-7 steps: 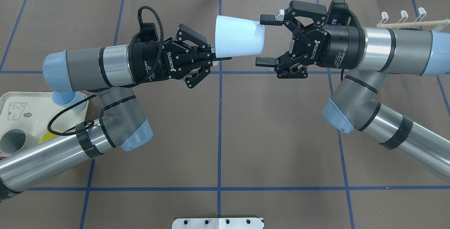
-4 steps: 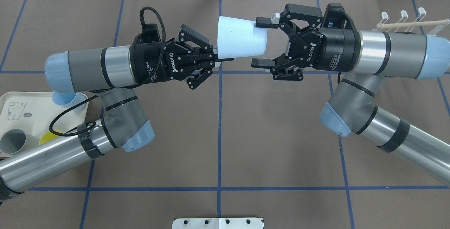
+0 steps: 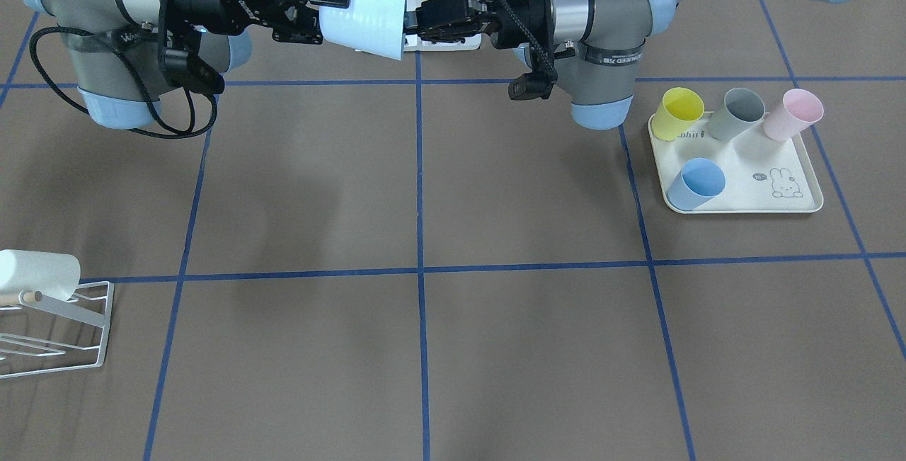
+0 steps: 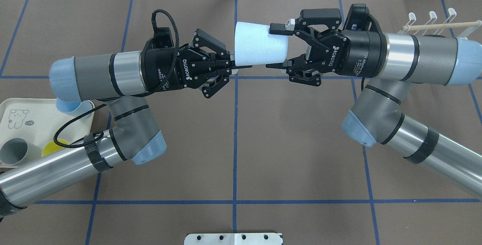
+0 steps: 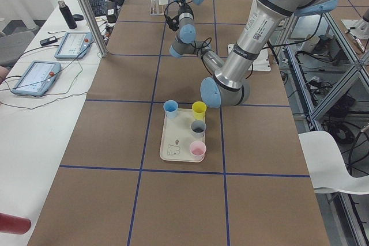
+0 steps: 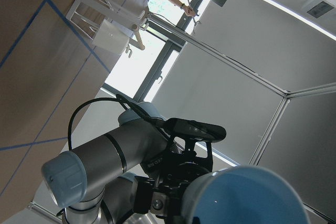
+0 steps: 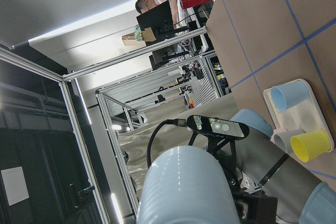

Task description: Transfer IKEA cup to right arm and place on rack

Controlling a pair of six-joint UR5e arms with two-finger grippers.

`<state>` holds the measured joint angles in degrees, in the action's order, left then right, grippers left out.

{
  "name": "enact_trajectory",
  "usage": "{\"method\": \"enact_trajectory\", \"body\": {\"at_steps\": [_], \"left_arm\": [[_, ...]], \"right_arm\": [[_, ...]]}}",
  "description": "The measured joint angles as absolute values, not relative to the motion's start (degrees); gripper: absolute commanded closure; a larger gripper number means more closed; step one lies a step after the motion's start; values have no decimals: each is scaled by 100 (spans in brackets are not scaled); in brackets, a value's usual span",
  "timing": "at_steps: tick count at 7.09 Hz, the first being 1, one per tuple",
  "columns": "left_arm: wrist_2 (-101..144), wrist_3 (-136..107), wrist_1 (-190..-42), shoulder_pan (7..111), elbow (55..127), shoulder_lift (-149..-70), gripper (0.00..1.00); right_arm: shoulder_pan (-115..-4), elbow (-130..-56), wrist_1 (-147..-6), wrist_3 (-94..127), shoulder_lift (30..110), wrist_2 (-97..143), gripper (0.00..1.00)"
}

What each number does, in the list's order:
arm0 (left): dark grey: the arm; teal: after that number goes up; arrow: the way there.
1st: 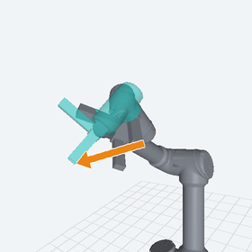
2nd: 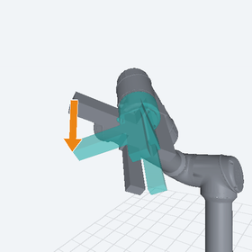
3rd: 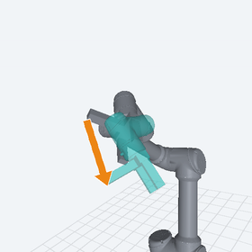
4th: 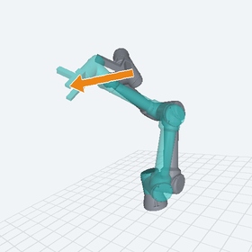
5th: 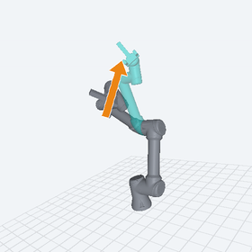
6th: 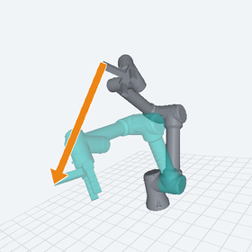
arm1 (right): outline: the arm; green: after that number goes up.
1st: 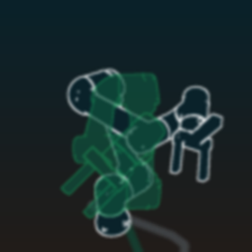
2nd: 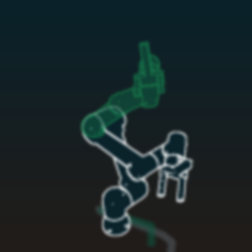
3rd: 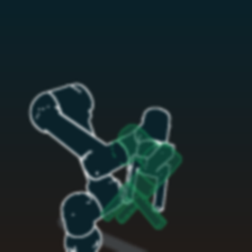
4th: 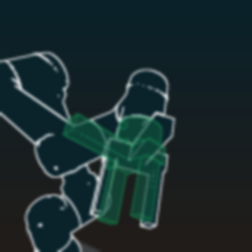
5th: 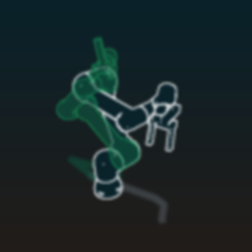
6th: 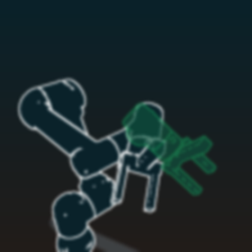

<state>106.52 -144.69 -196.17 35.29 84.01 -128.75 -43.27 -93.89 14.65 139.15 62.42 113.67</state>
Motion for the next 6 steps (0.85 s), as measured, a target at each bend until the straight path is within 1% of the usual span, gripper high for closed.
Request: {"method": "enact_trajectory", "body": {"at_steps": [1,2,6], "left_arm": [[10648,-14465,-19622,3527,8407,-12872,39],[10637,-14461,-19617,3527,8418,-12870,23],[10639,-14450,-19621,3608,8441,-12793,23]], "right_arm": [[-4330,-9401,1474,13914,6246,11367,100],[-4330,-9409,1478,13911,6252,11375,100],[-4348,-9459,1494,13897,6280,11375,100]]}}
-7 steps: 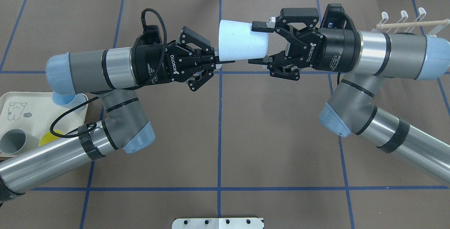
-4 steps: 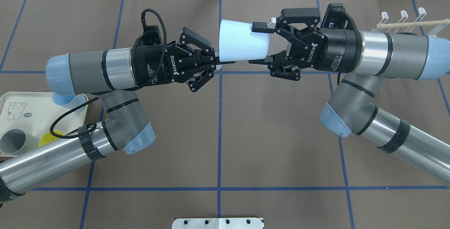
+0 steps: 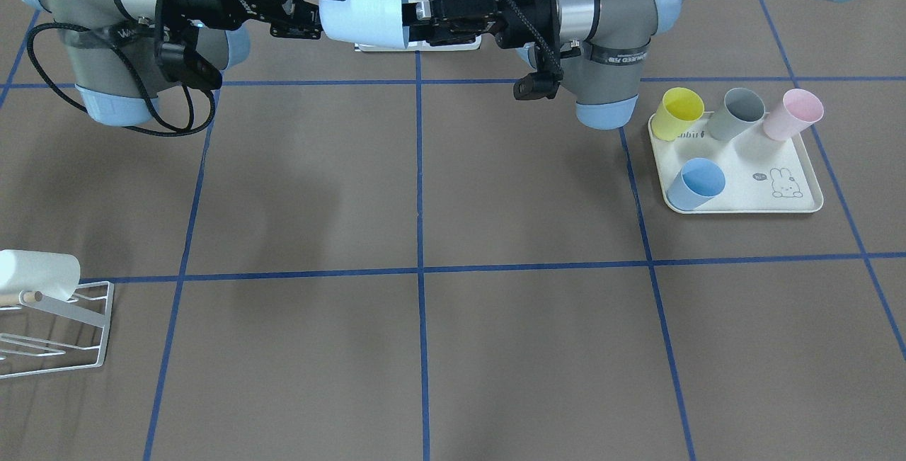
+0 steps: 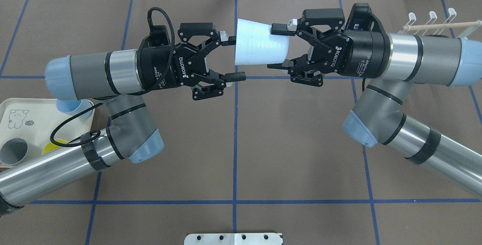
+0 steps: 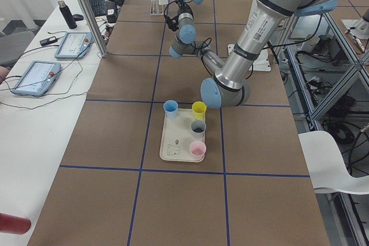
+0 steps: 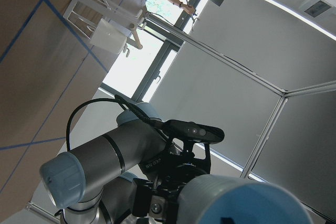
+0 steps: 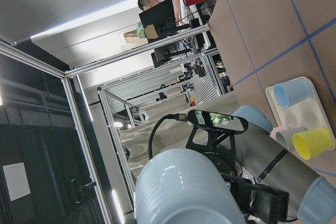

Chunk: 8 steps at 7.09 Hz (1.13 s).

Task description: Transfer IKEA cup to right arm and place on rack

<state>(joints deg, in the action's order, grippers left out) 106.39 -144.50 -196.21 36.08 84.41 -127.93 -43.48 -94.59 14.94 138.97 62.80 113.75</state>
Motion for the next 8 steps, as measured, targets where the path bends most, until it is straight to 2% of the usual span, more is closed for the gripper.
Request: {"method": "enact_trajectory", "body": {"at_steps": [4,8], "left_arm": [[10709,-13848,-19553,3926,8392,-12512,23],[10927,-13392,-19222,4227,8293,-12495,21]], "right_arm": [[-4839,-9541,900,13086,6616,11702,100],[-6166,-9742,-2046,10609,7107,12987,100]]}}
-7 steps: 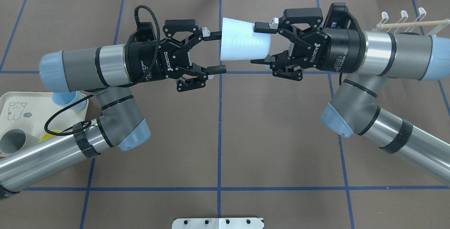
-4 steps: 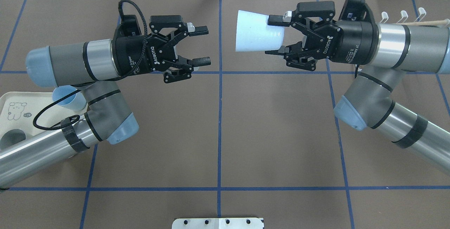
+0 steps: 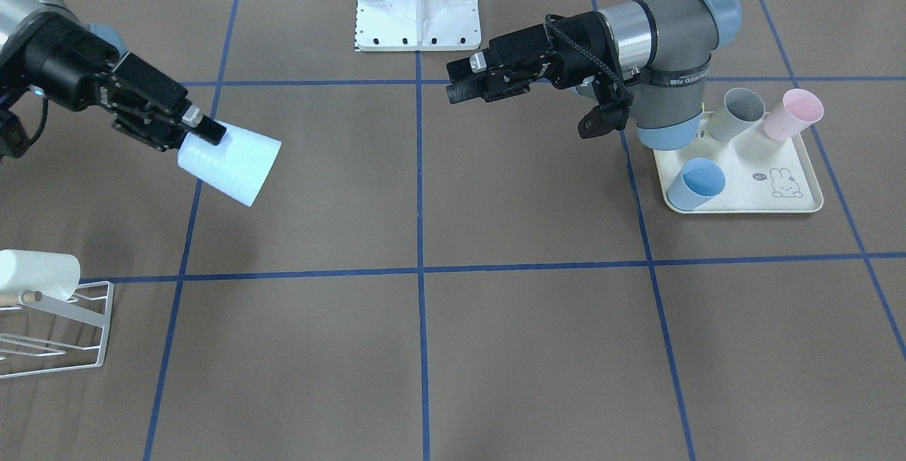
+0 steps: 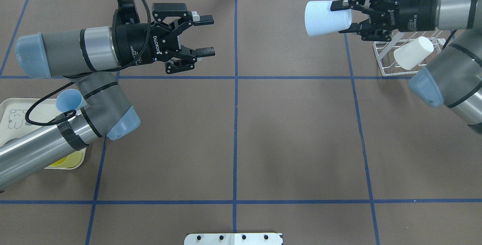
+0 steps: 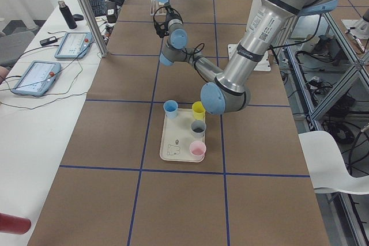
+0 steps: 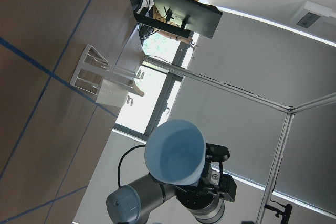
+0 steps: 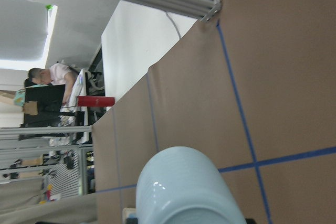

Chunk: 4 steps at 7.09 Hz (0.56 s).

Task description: Transfer IKEA cup to right arm and place on rack

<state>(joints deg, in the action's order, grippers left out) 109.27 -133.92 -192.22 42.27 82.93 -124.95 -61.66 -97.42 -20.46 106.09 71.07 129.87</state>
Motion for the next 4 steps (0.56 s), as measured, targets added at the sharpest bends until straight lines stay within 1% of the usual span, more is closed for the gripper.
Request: {"method": "enact_trajectory", "body": {"at_steps": [1,3,4], "left_arm": [[10931,-13278,-19145,4229,8255,-12492,20],[10933,-13217,-19104,4221,8181,-12484,20],[10934,-13213,-19098,4220,8143,-12482,19]], "right_arm": [[-6520,-9941,-2914,9751,7360,13146,100],[-7074,-10461,-4518,7472,8121,13258,100],[-7322,-10628,-5373,6259,8335,13275,100]]}}
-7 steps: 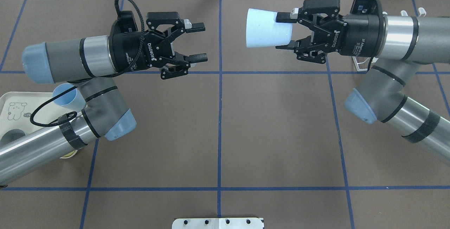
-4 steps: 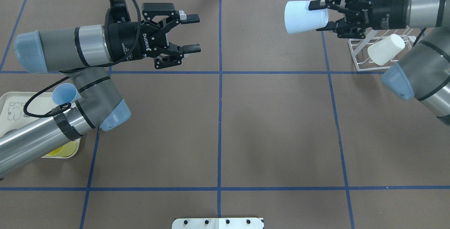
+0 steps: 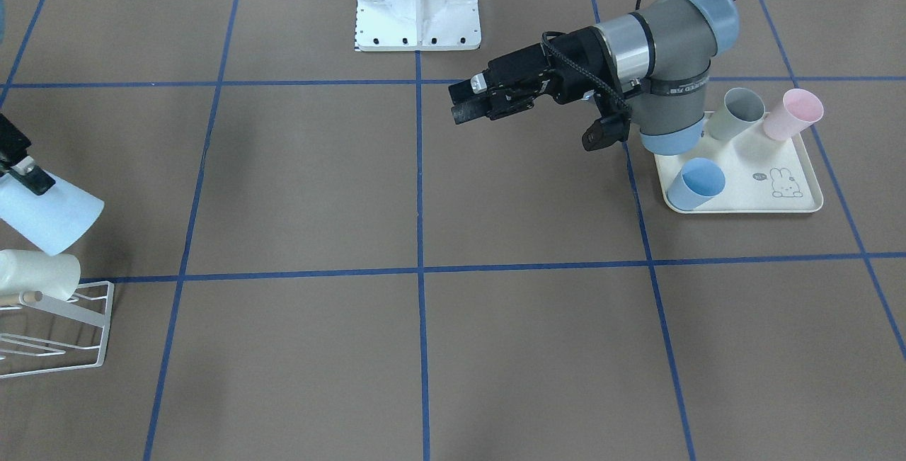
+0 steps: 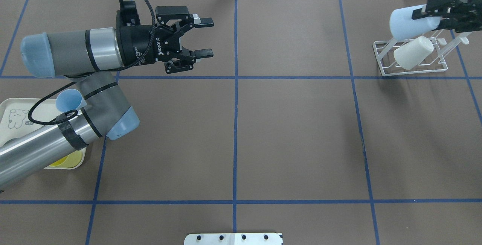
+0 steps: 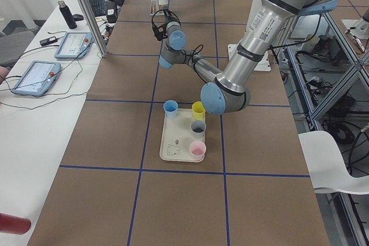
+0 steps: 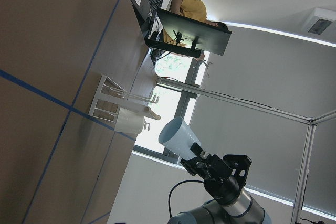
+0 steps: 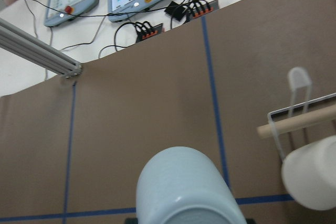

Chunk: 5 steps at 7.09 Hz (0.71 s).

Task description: Transfer IKEA cup to right arm and place on rack

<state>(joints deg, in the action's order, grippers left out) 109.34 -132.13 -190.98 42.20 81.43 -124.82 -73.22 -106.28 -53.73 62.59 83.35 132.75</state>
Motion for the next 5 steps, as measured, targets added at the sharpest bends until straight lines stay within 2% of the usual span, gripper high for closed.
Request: {"method": "enact_trajectory", "body": {"at_steps": [1,2,3,5], "left_arm": [[10933,-13211,-19096,4216,8116,-12481,18],[10934,-13208,-19097,4215,8098,-12478,13],[10932,-13204,-19096,4215,8087,-12476,2],[10928,-13201,-19089,4211,8085,-12482,2]], "right_arm": [[-7593,-10710,-6238,5076,8421,13284,100],[-7838,-10714,-7098,3953,8429,13279,100],[-7990,-10649,-7889,3001,8360,13240,100],[-8070,-10221,-8730,2099,8000,13183,100]]}}
